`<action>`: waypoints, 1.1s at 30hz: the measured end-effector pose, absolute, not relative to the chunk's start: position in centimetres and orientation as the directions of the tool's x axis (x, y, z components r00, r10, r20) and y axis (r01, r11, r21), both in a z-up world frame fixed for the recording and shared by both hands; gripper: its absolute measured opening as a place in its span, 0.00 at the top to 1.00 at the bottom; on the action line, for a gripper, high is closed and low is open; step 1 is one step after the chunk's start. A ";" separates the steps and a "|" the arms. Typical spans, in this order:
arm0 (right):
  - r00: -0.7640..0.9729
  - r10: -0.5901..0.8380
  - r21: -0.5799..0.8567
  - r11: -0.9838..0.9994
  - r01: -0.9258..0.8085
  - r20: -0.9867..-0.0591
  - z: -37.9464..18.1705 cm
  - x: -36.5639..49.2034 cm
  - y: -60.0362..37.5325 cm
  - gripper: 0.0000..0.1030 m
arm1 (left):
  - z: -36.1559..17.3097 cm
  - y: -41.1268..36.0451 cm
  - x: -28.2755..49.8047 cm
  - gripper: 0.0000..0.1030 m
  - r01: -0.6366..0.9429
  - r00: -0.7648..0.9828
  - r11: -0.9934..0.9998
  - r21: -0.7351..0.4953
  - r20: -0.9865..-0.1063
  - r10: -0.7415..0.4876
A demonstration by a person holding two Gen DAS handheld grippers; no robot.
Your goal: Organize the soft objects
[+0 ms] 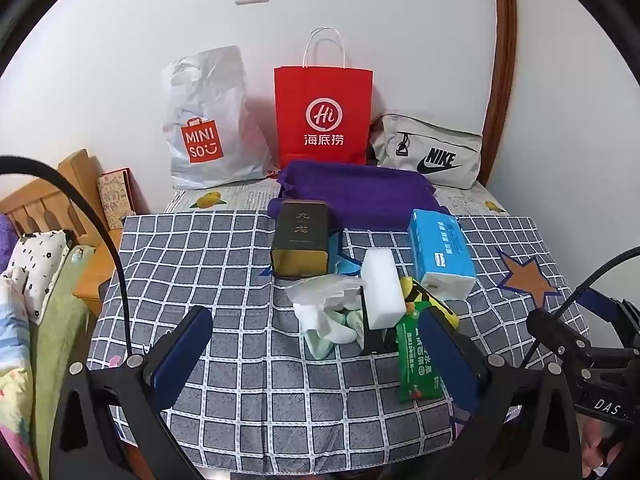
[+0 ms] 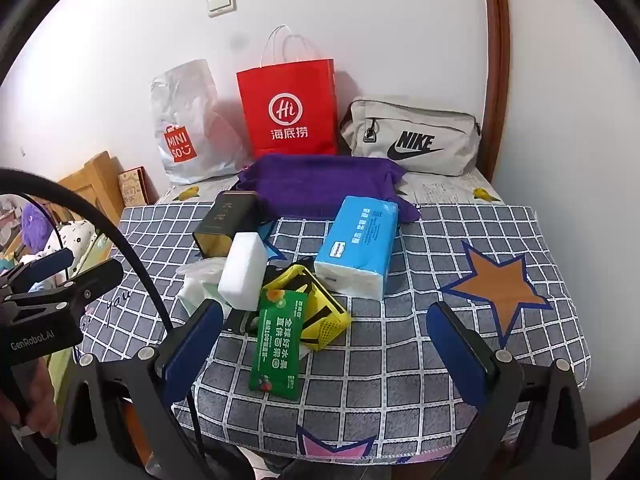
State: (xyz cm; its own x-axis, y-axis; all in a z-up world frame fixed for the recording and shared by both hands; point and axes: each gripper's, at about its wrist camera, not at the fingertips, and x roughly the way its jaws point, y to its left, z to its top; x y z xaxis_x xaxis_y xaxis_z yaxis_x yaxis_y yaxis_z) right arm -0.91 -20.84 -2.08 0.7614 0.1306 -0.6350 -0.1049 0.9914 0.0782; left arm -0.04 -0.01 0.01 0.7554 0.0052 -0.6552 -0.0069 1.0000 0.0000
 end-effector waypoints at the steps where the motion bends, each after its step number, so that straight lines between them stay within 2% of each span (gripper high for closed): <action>1: 0.762 0.131 0.079 0.991 -0.104 -0.634 -2.0 -0.9 -20.9 0.02 | 0.0 0.0 -0.1 0.00 -0.006 0.757 1.000 -0.009 -0.654 -0.001; 33: 0.761 0.132 0.071 0.991 -0.112 -0.635 -1.9 -1.7 -19.8 0.02 | 0.0 -1.2 -1.2 0.00 0.045 0.754 0.999 -0.009 -0.656 -0.040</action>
